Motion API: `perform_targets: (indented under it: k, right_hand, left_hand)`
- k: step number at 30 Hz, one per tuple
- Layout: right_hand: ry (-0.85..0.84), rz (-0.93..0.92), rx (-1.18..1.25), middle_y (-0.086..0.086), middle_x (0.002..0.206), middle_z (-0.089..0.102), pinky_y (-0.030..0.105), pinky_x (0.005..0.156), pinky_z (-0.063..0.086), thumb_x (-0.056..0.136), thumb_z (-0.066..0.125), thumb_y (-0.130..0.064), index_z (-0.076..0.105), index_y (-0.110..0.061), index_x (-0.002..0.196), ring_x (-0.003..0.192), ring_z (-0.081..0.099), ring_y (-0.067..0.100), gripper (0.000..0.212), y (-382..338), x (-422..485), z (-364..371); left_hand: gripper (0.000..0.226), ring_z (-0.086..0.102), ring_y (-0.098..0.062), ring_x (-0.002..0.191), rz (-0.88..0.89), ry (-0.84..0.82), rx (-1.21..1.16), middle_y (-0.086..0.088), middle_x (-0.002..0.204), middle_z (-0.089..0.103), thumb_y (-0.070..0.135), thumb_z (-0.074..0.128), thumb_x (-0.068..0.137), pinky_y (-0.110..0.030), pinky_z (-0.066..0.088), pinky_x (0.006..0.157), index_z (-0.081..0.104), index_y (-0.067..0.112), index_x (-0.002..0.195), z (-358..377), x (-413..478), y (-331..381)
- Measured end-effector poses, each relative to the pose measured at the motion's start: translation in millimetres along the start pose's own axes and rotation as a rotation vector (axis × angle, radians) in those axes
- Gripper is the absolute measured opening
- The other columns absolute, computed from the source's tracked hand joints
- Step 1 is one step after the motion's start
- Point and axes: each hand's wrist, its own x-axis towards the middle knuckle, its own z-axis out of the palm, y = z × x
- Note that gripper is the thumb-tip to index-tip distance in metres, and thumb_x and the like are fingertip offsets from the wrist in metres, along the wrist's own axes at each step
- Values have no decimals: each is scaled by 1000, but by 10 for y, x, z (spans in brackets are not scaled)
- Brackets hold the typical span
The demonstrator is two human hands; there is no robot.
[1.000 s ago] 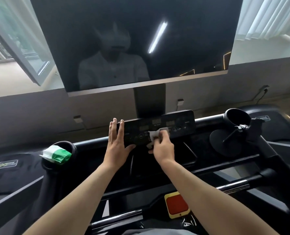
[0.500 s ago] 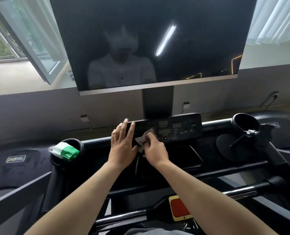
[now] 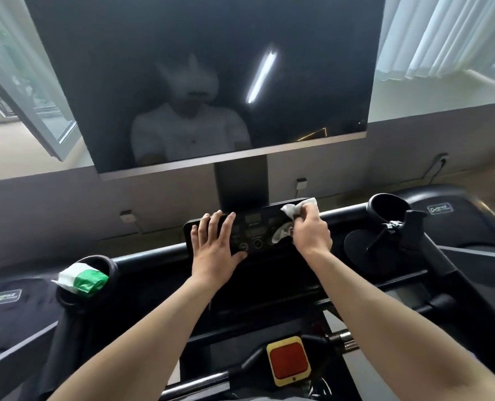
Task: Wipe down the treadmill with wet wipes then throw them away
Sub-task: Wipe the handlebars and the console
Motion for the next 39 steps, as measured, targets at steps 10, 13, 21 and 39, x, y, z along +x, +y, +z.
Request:
perform_targets:
  k: [10, 13, 21, 39]
  right_hand:
    - [-221, -491, -211, 7, 111, 67, 37, 70, 39, 100, 41, -16, 47, -27, 119, 103, 63, 33, 23, -386, -421, 466]
    - [-198, -530, -207, 1, 119, 65, 38, 73, 41, 100, 42, -19, 50, -27, 117, 108, 61, 30, 21, -360, -381, 460]
    - [49, -430, -216, -7, 110, 63, 37, 81, 28, 99, 50, -16, 56, -31, 117, 102, 58, 22, 24, -292, 77, 199]
    - [-63, -1066, -359, -8, 86, 67, 42, 82, 45, 85, 72, -17, 61, -30, 132, 79, 59, 22, 51, -252, -611, 956]
  left_hand:
    - [89, 7, -27, 151, -27, 116, -12, 0, 159, 23, 49, 77, 81, -52, 2, 124, 31, 31, 155, 134, 6, -12]
    - [89, 9, -26, 151, -23, 115, 4, 1, 160, 24, 50, 76, 82, -49, 4, 124, 31, 31, 156, 120, 0, -31]
    - [101, 5, -20, 155, -41, 106, 32, 0, 167, 17, 53, 73, 84, -42, 2, 127, 17, 23, 162, 26, -52, -21]
    - [116, 5, -26, 153, -204, 130, -175, -3, 169, -4, 34, 85, 75, -42, 10, 126, 10, 22, 162, 29, -295, -407]
